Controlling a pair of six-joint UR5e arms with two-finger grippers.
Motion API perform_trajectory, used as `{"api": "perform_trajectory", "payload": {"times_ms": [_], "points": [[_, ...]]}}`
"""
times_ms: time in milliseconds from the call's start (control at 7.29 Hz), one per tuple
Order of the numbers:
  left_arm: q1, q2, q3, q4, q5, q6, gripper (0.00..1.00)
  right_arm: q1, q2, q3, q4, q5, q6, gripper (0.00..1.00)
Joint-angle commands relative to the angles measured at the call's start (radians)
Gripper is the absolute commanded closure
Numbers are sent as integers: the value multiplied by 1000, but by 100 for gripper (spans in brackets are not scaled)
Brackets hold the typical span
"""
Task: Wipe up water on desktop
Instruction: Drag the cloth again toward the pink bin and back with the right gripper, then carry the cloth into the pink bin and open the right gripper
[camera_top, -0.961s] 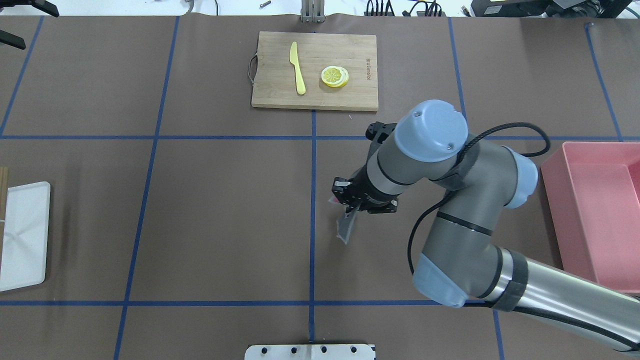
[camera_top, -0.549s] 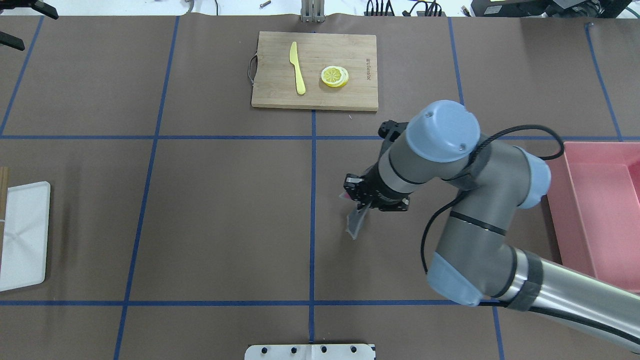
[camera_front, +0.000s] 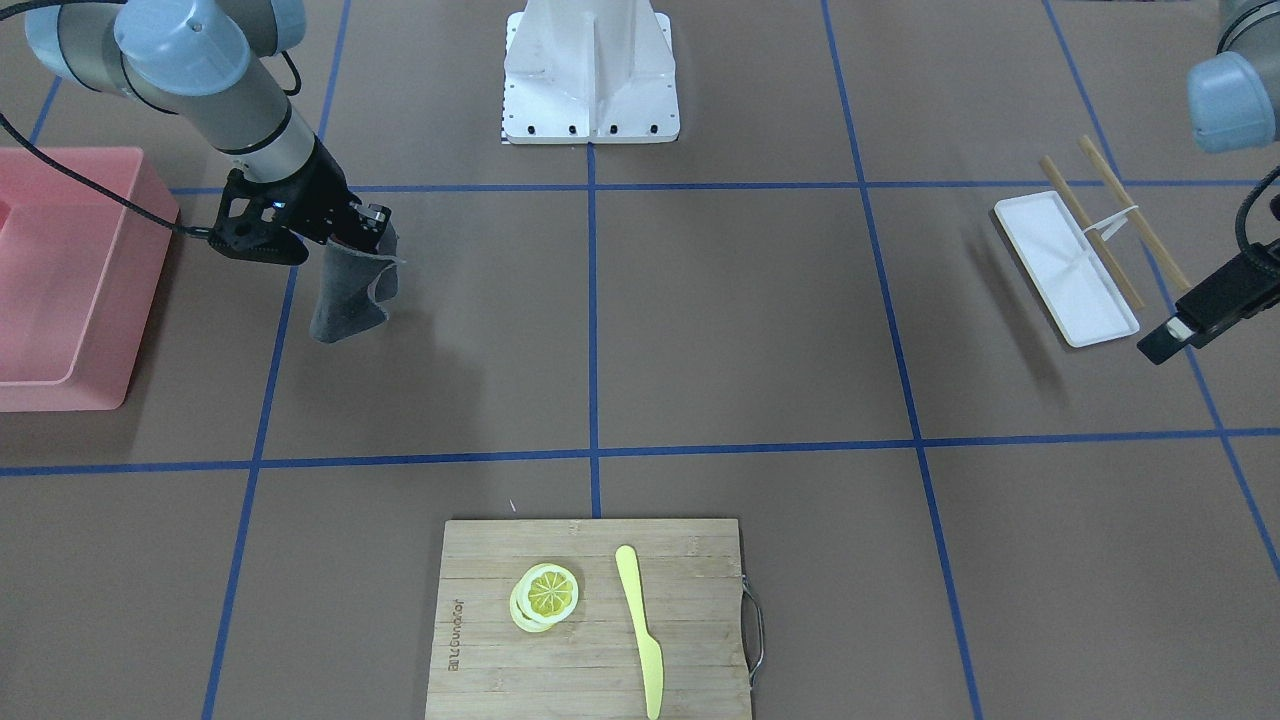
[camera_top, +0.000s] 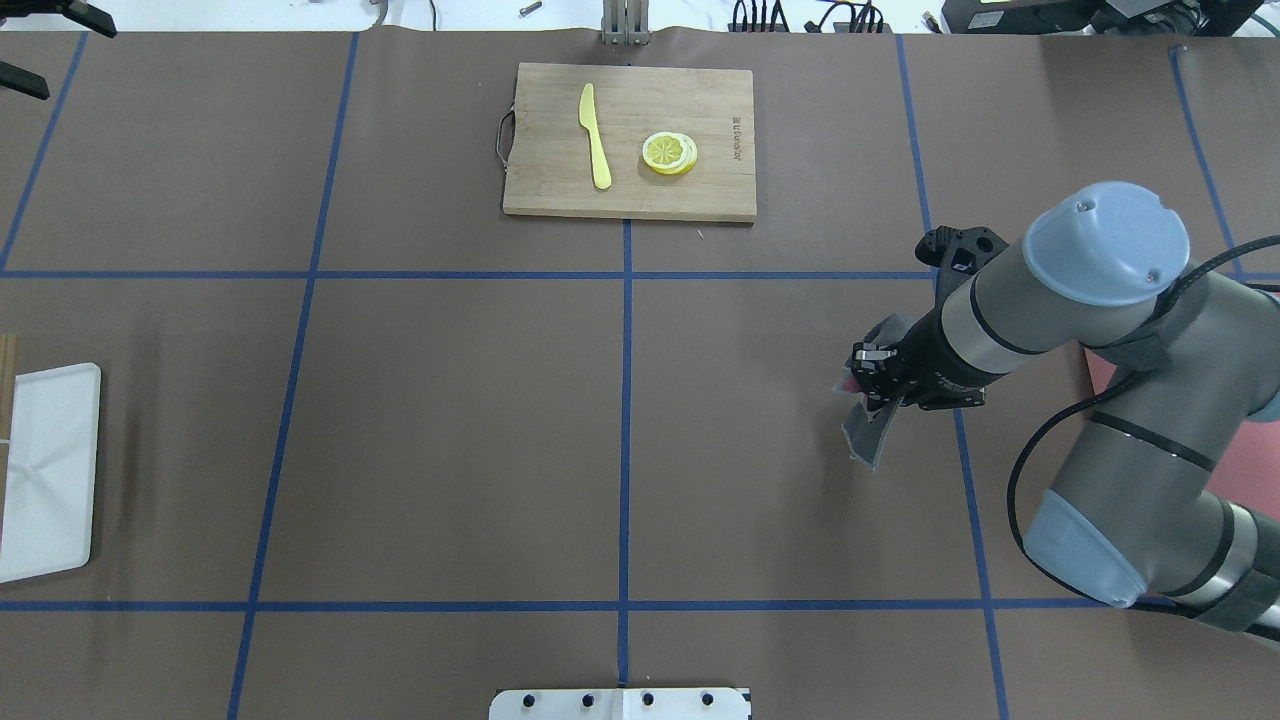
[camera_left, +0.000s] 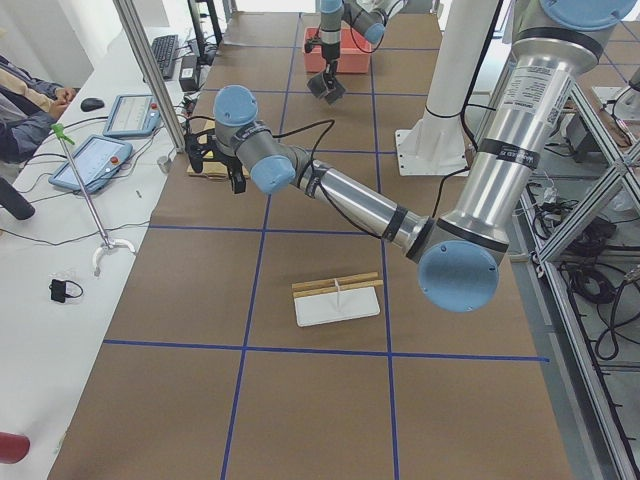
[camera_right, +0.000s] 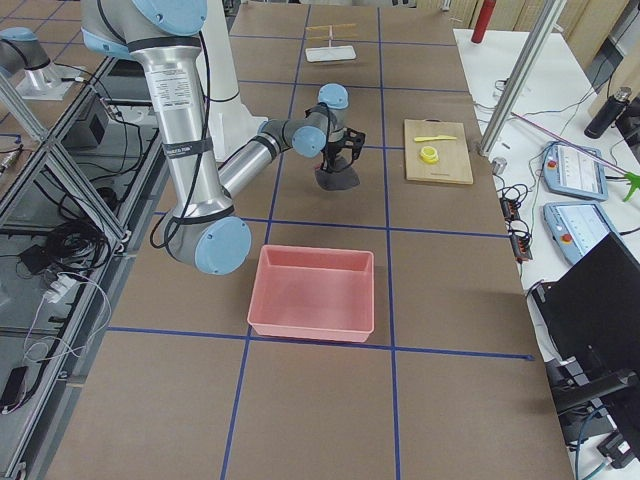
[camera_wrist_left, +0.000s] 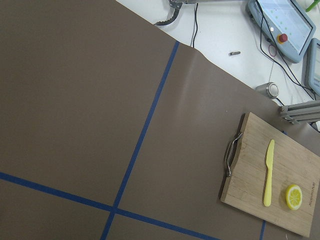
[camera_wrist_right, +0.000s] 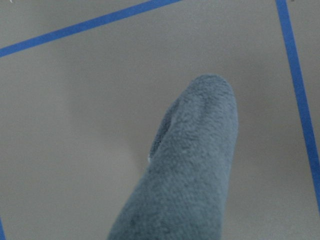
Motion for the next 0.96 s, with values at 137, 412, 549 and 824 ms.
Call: {"api": "perform_trajectory", "payload": {"times_ms": [137,412,549,824], "points": [[-2,1,3,-1,3,0,2,231,-55,151,-103,143,-69,100],[-14,17,6,5,4,71,2,343,-210,177,-102,145,-357,100],[-35,38,6,6,4,137,2,407,-294,165,-100,147,-550,100],[-101,108,8,8,10,355,2,538,-381,104,-105,166,-814,100]]}}
